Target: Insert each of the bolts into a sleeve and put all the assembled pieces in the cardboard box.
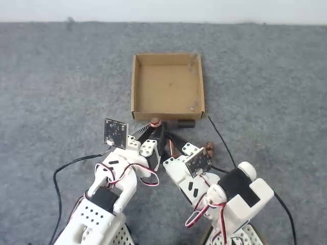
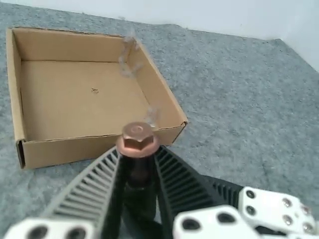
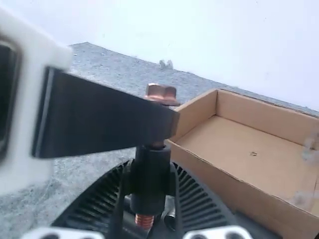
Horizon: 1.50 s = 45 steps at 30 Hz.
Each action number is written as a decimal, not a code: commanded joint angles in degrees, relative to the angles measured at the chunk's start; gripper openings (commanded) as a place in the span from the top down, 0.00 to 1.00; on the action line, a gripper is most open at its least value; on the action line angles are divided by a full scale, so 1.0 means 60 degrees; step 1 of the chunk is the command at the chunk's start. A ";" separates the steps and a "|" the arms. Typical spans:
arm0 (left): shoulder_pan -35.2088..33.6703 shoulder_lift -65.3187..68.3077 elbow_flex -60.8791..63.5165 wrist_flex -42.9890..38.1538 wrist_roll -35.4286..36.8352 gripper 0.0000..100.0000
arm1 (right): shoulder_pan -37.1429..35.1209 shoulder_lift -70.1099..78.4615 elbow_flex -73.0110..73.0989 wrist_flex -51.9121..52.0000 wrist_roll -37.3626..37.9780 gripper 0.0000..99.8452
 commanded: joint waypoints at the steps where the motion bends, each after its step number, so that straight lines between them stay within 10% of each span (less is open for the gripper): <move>1: -0.0117 -0.0308 -0.0154 -0.0308 0.0059 0.95 | 0.0256 -0.0022 0.0205 -0.0227 0.0205 0.99; 32: -0.0117 -0.0337 -0.1297 0.1553 0.0117 0.87 | 0.0344 0.0007 0.0161 -0.0154 0.0234 0.99; 45: -0.0410 -0.4000 -0.1165 0.3912 0.0791 0.80 | 0.0344 0.0051 0.0132 -0.0139 0.0234 0.99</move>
